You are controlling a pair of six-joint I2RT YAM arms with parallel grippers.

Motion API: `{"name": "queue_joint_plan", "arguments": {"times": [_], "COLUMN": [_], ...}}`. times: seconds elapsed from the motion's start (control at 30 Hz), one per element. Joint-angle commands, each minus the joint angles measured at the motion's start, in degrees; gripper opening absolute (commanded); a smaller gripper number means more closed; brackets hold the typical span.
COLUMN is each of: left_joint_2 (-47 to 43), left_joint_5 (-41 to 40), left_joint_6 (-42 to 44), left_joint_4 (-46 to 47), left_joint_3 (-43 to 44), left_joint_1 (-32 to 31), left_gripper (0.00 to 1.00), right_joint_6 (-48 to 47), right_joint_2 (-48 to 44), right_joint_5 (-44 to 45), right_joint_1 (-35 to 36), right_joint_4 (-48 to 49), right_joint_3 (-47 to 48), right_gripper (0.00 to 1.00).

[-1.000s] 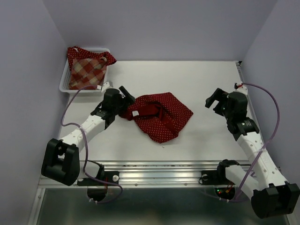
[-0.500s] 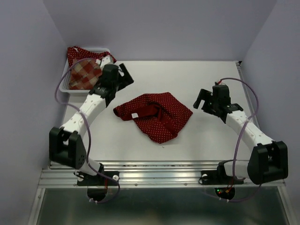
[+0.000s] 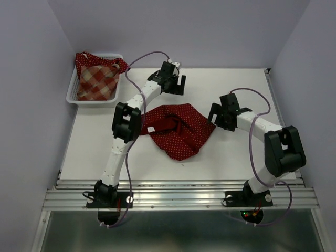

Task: Fold and stack the skirts
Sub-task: Flatten the skirt out

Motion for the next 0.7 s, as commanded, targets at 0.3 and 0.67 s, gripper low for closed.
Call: {"name": "queue_joint_plan", "arguments": {"times": [0.3, 0.67], "left_joint_2": [-2.4, -13.2], "left_joint_5": [3.9, 14.9], "left_joint_6": [5.0, -1.6], "left_joint_4": [-1.1, 10.8], "left_joint_3": [-12.7, -31.4], "left_joint_1": [-1.6, -1.6], "left_gripper": [0.98, 0.00], "right_joint_6": [2.2, 2.8], "right_joint_2": [4.2, 6.4], "right_joint_5": [-0.6, -1.8], "right_joint_1": [2.5, 3.6], "right_joint_4": [4.2, 6.7], "right_joint_3": [0.3, -1.5], "right_gripper": [0.96, 0.51]}}
